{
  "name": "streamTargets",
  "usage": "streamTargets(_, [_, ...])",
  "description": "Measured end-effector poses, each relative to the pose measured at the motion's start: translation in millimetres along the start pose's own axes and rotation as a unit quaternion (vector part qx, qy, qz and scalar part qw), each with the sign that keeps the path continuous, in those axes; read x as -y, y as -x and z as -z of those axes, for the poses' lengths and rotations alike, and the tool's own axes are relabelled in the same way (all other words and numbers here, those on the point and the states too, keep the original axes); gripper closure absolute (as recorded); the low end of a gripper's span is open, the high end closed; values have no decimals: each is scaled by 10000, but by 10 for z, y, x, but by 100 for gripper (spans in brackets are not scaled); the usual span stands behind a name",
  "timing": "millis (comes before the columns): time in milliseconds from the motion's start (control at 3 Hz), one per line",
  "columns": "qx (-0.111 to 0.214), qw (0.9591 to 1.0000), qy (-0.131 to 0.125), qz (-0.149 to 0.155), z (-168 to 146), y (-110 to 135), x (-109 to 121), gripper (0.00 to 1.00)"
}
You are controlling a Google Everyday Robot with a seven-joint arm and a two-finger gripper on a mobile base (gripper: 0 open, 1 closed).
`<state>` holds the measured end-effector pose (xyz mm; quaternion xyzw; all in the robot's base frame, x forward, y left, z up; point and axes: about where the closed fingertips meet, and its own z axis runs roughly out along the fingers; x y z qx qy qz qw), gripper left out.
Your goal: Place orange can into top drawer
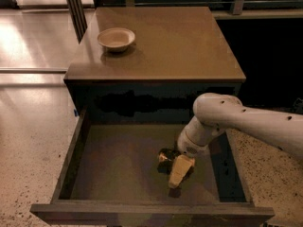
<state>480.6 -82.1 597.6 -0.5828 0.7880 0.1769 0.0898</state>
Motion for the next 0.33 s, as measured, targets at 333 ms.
streamTargets(333, [0,10000,0,0,0,0,0,0])
